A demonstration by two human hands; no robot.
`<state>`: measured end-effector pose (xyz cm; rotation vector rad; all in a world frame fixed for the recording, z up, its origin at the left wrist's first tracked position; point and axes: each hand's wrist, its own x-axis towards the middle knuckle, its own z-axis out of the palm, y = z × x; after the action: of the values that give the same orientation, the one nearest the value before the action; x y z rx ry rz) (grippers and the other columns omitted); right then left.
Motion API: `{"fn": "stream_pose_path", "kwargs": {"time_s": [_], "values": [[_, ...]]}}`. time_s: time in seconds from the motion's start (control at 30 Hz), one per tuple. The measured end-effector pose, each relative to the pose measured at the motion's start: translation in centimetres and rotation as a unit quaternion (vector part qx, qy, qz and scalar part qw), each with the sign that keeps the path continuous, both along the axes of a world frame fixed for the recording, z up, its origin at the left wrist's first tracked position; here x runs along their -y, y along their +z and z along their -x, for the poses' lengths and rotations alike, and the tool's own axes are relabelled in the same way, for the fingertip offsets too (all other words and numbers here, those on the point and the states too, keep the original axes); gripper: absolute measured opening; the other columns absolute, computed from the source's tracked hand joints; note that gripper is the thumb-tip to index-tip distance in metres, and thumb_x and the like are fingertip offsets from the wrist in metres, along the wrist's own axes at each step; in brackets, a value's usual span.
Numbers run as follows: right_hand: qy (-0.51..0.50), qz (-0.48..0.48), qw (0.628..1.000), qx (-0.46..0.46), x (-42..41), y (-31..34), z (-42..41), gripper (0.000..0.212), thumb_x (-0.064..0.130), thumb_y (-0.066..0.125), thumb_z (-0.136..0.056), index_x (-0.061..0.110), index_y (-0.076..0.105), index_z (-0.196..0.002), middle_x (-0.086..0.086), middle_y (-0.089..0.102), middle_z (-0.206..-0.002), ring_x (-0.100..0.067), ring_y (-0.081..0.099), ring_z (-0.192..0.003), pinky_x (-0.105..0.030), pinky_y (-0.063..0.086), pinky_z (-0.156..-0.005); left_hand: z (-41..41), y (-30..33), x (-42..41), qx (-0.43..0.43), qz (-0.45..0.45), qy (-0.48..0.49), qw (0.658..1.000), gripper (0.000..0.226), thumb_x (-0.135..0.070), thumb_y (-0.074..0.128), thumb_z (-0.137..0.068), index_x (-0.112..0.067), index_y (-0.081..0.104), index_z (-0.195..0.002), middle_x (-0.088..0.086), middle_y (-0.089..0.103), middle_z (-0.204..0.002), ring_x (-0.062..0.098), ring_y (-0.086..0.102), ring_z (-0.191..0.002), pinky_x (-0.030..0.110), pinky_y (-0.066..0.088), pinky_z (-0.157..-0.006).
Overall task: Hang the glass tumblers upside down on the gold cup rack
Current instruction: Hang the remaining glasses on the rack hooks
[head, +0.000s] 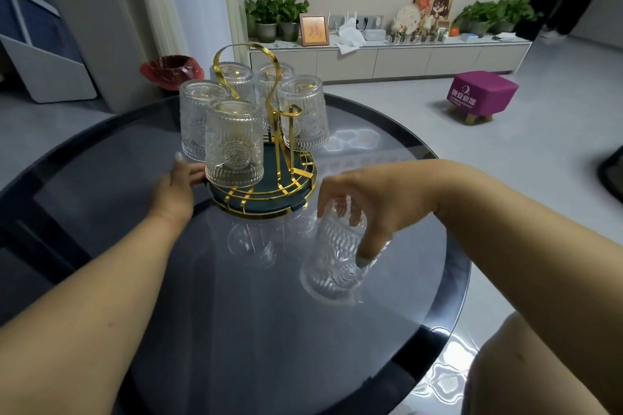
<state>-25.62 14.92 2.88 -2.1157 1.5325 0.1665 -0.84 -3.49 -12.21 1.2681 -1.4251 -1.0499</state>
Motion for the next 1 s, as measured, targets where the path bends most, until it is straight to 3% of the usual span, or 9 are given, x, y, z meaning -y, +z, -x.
{"fn": "stream_pose_path", "kwargs": {"time_s": [0.07, 0.13, 0.2, 0.3, 0.4, 0.6, 0.7, 0.8, 1.0], "values": [[-0.069, -0.084, 0.973, 0.202, 0.8, -0.6, 1.0, 0.05, 0.026, 0.082, -0.054, 0.021, 0.061, -0.1, 0.002, 0.062, -0.094, -0.005, 0.061, -0.073, -0.022, 0.05, -0.064, 0.0, 0.0, 0.0, -0.006, -0.005, 0.001, 1.0, 0.063, -0.056, 0.016, -0.097, -0.018, 0.064, -0.106, 0.007, 0.066, -0.107, 0.024, 0.059, -0.111, 0.032, 0.028, -0.096], [-0.153, -0.184, 0.875, 0.42, 1.5, -1.9, 2.0, 0.042, 0.029, 0.078, -0.044, 0.02, 0.073, -0.085, 0.0, 0.069, -0.082, -0.011, 0.066, -0.069, -0.026, 0.054, -0.065, 0.1, 0.1, -0.1, -0.009, 0.0, 0.004, 1.0, 0.062, -0.055, 0.016, -0.098, -0.017, 0.065, -0.104, 0.007, 0.067, -0.105, 0.025, 0.06, -0.11, 0.032, 0.03, -0.095], [-0.18, -0.247, 0.76, 0.574, 2.1, -3.2, 2.6, 0.049, 0.038, 0.081, -0.045, 0.019, 0.074, -0.09, -0.005, 0.07, -0.091, -0.02, 0.066, -0.08, -0.033, 0.056, -0.069, 0.2, 0.2, -0.2, -0.01, 0.0, 0.007, 1.0, 0.064, -0.053, 0.016, -0.099, -0.014, 0.066, -0.106, 0.007, 0.067, -0.106, 0.024, 0.06, -0.109, 0.032, 0.032, -0.095], [-0.164, -0.274, 0.659, 0.681, 2.4, -3.9, 2.3, 0.067, 0.049, 0.072, -0.061, 0.018, 0.058, -0.118, -0.01, 0.06, -0.108, -0.027, 0.06, -0.09, -0.033, 0.049, -0.07, 0.5, 0.2, -0.3, -0.025, 0.004, 0.016, 1.0, 0.057, -0.046, 0.017, -0.101, -0.013, 0.063, -0.105, 0.008, 0.064, -0.106, 0.024, 0.058, -0.108, 0.035, 0.035, -0.1], [-0.145, -0.25, 0.607, 0.74, 2.6, -3.5, 1.9, 0.083, 0.051, 0.074, -0.062, 0.017, 0.046, -0.132, -0.011, 0.058, -0.113, -0.026, 0.06, -0.093, -0.032, 0.05, -0.075, 0.7, 0.5, -0.6, -0.029, -0.002, 0.016, 0.999, 0.054, -0.043, 0.017, -0.102, -0.012, 0.061, -0.106, 0.008, 0.063, -0.107, 0.022, 0.056, -0.106, 0.03, 0.032, -0.094], [-0.155, -0.016, 0.664, 0.731, 3.1, -1.8, 1.2, 0.094, 0.031, 0.089, -0.052, -0.001, 0.048, -0.13, -0.018, 0.063, -0.121, -0.035, 0.06, -0.112, -0.04, 0.054, -0.092, 0.9, 0.7, -1.1, -0.022, 0.016, 0.007, 1.0, 0.059, -0.038, 0.017, -0.103, -0.001, 0.061, -0.115, 0.008, 0.061, -0.109, 0.02, 0.054, -0.103, 0.031, 0.03, -0.096], [-0.193, 0.121, 0.684, 0.693, 3.8, -0.8, 0.8, 0.094, 0.028, 0.091, -0.047, 0.001, 0.049, -0.126, -0.014, 0.068, -0.115, -0.032, 0.064, -0.111, -0.042, 0.053, -0.094, 0.8, 0.8, -1.1, -0.023, 0.021, 0.006, 0.999, 0.058, -0.038, 0.017, -0.103, -0.001, 0.06, -0.116, 0.007, 0.06, -0.108, 0.019, 0.054, -0.103, 0.031, 0.03, -0.097], [-0.237, 0.223, 0.709, 0.625, 4.5, -0.2, 0.1, 0.093, 0.031, 0.09, -0.05, 0.008, 0.045, -0.128, -0.013, 0.064, -0.122, -0.026, 0.065, -0.111, -0.042, 0.052, -0.096, 0.5, 0.5, -0.9, -0.02, 0.022, 0.0, 1.0, 0.056, -0.042, 0.018, -0.102, -0.009, 0.063, -0.11, 0.007, 0.063, -0.108, 0.02, 0.056, -0.105, 0.035, 0.033, -0.101], [-0.293, 0.344, 0.738, 0.501, 5.8, -0.2, -1.5, 0.071, 0.025, 0.089, -0.059, 0.018, 0.05, -0.117, 0.002, 0.065, -0.112, -0.013, 0.066, -0.101, -0.037, 0.056, -0.089, 0.0, -0.1, -0.2, -0.008, 0.023, -0.008, 1.0, 0.052, -0.047, 0.019, -0.101, -0.02, 0.063, -0.104, 0.005, 0.065, -0.106, 0.022, 0.059, -0.108, 0.033, 0.034, -0.095]]}}
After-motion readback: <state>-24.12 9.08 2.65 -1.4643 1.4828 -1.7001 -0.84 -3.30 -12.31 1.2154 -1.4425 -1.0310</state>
